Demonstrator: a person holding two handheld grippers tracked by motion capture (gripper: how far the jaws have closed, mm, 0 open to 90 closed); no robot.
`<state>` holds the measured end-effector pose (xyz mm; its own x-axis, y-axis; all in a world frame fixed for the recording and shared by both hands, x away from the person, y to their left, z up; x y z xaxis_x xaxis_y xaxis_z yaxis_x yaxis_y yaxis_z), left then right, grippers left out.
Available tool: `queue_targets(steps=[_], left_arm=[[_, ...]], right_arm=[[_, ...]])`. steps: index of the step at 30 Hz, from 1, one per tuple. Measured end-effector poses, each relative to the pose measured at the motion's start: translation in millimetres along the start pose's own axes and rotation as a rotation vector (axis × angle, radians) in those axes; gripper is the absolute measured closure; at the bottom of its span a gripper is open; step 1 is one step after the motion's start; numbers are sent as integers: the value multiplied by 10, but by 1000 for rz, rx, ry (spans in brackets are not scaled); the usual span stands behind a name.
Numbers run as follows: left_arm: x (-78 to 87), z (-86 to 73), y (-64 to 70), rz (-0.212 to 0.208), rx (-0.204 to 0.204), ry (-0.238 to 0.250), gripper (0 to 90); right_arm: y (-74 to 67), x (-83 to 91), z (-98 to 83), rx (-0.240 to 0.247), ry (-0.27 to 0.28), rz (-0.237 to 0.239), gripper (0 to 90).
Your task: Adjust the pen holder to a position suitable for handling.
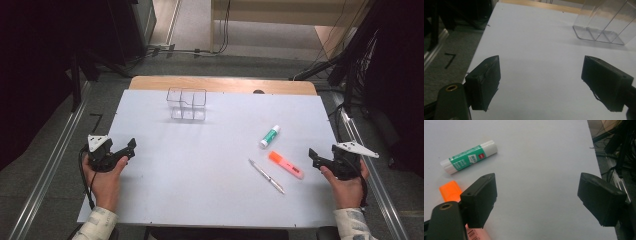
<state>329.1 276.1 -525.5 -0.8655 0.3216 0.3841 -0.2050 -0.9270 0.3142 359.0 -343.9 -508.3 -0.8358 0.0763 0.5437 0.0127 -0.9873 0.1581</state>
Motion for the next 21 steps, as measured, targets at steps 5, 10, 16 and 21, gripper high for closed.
queue_targets(steps=[5, 10, 16, 21], left_arm=[[-44, 34, -51, 21, 2, 26, 207], [-139, 62, -86, 25, -1, 40, 222], [-287, 205, -95, 47, -79, 55, 230], [-467, 335, -90, 53, -96, 48, 231]], right_arm=[[-149, 23, 63, 19, 11, 34, 148], [-336, 4, 137, 44, 9, 65, 149], [-658, -50, 294, 73, 21, 102, 149], [-1033, -99, 482, 108, 35, 142, 176]])
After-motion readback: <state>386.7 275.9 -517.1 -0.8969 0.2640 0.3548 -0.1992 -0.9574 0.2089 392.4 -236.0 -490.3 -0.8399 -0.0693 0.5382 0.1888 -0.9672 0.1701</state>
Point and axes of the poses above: each handheld gripper's, and its own axes: x roughly backward along the jaws, z roughly out of its top, y roughly to its right, the point moved 7 cm from there along -x, roughly forward along the jaws, and after that the axes turned 15 degrees about -z, right-handed, at the moved point
